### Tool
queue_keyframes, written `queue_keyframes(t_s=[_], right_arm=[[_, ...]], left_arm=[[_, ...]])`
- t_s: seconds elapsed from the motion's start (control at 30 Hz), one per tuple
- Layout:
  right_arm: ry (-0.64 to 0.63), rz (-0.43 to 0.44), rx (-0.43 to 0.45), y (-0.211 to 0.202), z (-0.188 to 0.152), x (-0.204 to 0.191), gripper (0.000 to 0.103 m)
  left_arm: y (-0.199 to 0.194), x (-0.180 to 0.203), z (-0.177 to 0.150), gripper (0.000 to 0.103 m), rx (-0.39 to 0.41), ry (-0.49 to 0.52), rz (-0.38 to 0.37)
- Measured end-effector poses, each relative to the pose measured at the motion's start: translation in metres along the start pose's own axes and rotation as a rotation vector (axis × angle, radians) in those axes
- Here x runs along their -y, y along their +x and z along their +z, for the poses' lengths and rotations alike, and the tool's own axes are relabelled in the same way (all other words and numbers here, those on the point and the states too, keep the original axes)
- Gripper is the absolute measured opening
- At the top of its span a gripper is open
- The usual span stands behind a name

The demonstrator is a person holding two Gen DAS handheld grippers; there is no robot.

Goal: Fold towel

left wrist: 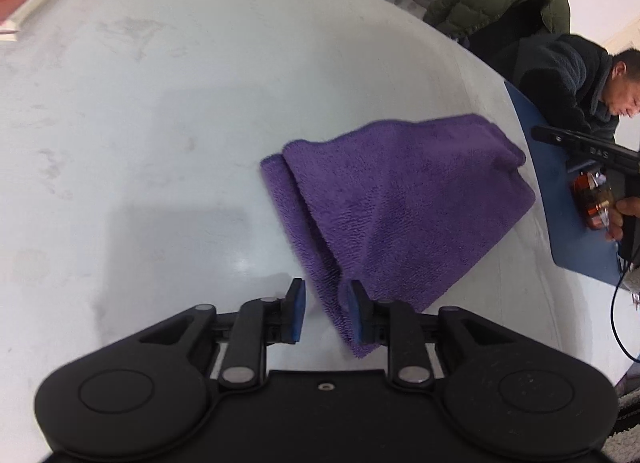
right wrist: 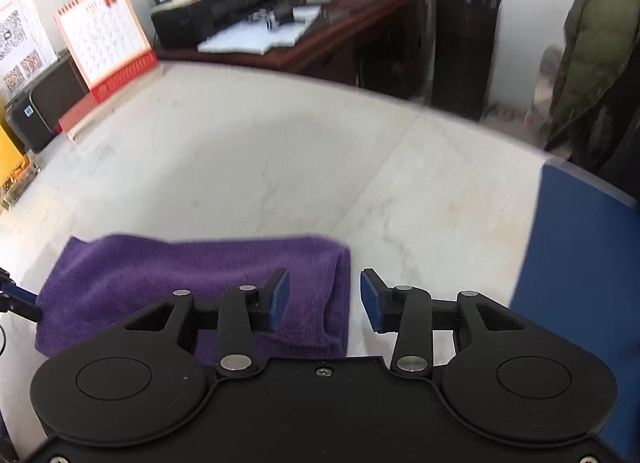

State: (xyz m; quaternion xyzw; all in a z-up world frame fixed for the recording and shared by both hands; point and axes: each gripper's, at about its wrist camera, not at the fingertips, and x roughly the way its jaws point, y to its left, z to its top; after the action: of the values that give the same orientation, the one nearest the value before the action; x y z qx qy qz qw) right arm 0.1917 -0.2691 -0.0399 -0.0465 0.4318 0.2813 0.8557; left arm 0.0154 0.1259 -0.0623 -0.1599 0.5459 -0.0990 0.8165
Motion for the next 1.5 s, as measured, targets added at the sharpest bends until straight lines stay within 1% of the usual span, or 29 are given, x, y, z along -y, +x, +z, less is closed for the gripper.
queue_keyframes(t_s=[0.03,0.1,0.17,0.2,0.27,0.33,0.37,0.5,0.57,0.7,0.8,0.9,0.97,1.07,1.17,1.33,1.5], right_arm=[[-0.011,0.013,0.016,-0.007,0.002,-0.007,0.039],[-0.049,0.065,0.019,-0.014,0.003,-0.025,0.039],[-0.123,0.151,-0.015,-0.009,0.001,-0.054,0.039],[-0.144,0.17,-0.033,-0.005,-0.002,-0.063,0.039],[-0.199,0.217,-0.085,0.012,-0.009,-0.088,0.039],[-0.229,0.252,-0.122,0.025,-0.015,-0.105,0.039],[-0.253,0.256,-0.145,0.032,-0.018,-0.115,0.039],[-0.338,0.253,-0.184,0.044,-0.024,-0.139,0.039],[-0.376,0.235,-0.209,0.053,-0.029,-0.146,0.038],[-0.398,0.222,-0.239,0.058,-0.032,-0.152,0.038],[-0.395,0.237,-0.218,0.05,-0.021,-0.162,0.038],[-0.408,0.274,-0.164,0.043,0.002,-0.189,0.038],[-0.433,0.293,-0.146,0.051,0.019,-0.219,0.039],[-0.481,0.276,-0.175,0.078,0.027,-0.255,0.039],[-0.505,0.241,-0.223,0.101,0.025,-0.273,0.039],[-0.525,0.205,-0.292,0.122,0.018,-0.284,0.037],[-0.517,0.196,-0.302,0.121,0.018,-0.286,0.036]], left_arm=[[-0.007,0.001,-0.003,0.021,0.019,-0.005,-0.003],[-0.016,0.006,-0.008,0.021,0.051,-0.015,-0.039],[-0.015,0.02,-0.014,0.021,0.055,0.003,-0.085],[-0.012,0.026,-0.015,0.021,0.049,0.018,-0.091],[-0.001,0.04,-0.021,0.021,0.034,0.061,-0.081],[0.008,0.048,-0.026,0.021,0.038,0.085,-0.076],[0.012,0.052,-0.028,0.021,0.042,0.095,-0.074],[0.027,0.054,-0.036,0.021,0.029,0.102,-0.05],[0.035,0.05,-0.042,0.021,0.013,0.083,-0.041],[0.034,0.038,-0.046,0.021,0.036,0.026,-0.08],[0.032,0.034,-0.05,0.021,0.051,-0.009,-0.102],[0.031,0.036,-0.054,0.021,0.066,-0.009,-0.097],[0.031,0.039,-0.056,0.021,0.072,-0.001,-0.086],[0.032,0.042,-0.058,0.022,0.079,0.012,-0.071],[0.031,0.047,-0.059,0.026,0.086,0.033,-0.063],[0.031,0.05,-0.062,0.03,0.097,0.048,-0.066],[0.03,0.045,-0.063,0.03,0.101,0.039,-0.086]])
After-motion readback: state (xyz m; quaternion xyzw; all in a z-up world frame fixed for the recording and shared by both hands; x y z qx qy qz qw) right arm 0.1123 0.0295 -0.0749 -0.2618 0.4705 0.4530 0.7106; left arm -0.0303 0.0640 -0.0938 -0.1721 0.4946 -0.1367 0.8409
